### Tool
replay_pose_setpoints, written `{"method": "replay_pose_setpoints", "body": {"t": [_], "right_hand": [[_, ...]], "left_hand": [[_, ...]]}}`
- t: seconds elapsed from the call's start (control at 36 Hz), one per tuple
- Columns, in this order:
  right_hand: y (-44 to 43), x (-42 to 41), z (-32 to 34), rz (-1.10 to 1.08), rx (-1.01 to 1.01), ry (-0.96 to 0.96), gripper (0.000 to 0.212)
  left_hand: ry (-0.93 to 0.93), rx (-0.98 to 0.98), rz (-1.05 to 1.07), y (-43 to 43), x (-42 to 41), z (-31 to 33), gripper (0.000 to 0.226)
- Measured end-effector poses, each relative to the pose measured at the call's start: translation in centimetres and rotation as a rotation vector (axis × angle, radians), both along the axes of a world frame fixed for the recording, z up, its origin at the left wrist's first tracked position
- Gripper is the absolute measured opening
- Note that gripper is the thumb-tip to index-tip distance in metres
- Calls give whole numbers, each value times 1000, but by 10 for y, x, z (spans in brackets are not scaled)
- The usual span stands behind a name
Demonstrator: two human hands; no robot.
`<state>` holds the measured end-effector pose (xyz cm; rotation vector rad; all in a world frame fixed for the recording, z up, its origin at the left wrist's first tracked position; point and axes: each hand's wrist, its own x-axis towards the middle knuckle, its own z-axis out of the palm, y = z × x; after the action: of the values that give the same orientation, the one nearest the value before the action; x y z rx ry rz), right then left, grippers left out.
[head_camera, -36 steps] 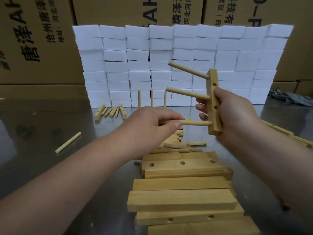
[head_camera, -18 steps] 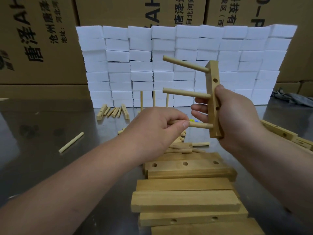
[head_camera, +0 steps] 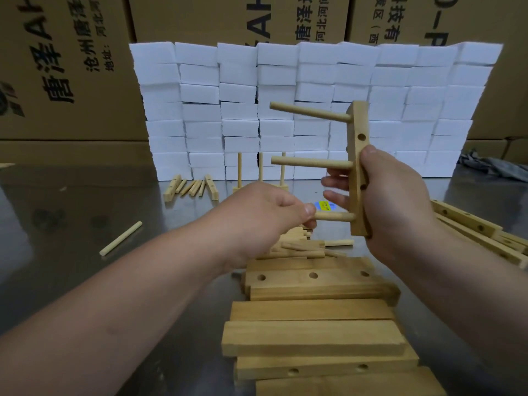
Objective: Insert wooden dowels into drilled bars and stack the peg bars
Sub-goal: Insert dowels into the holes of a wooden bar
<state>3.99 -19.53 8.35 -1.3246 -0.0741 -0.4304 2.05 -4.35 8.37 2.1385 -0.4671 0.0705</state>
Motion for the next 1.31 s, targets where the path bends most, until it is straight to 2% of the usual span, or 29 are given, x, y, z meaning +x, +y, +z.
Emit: {"method": "replay_pose_setpoints", "body": {"t": [0.11,0.19,0.25,0.33,0.42,0.44,0.53,0.58,0.69,0.89,1.14,1.22,1.31], "right_hand": [[-2,-1,1,-124,-199,-48,31],[-4,3,0,-102,-95,-4,29],[-5,6,1,-81,-11,42,30],[-8,10,3,-61,91,90,30],[-6,9,2,-44,107,117,32],[-4,8,1,-35,99,118,34],[2,5,-3,-2,75,97,41],[3,3,-4,31,43,97,38],[1,2,-5,112,-6,120,30],[3,6,-10,114,-33,178,29],[-4,10,-12,122,-112,271,15],[-4,11,-15,139,-149,249,4],[-6,15,-18,137,-151,232,12]], "left_hand": [[-16,-124,67,3,8,2,33],[37,-355,182,5,13,5,36],[48,-380,225,7,14,5,34],[6,-253,206,5,14,-1,39],[-32,-115,176,1,12,-8,53],[-38,-99,176,1,12,-9,49],[-54,-88,196,2,14,-9,16],[-61,-93,202,5,17,-9,10],[-40,-99,206,8,20,-10,12],[53,-47,189,10,30,-13,16],[-93,160,345,36,93,8,14],[-60,229,431,47,122,-2,28],[-7,325,458,55,145,-23,30]]}}
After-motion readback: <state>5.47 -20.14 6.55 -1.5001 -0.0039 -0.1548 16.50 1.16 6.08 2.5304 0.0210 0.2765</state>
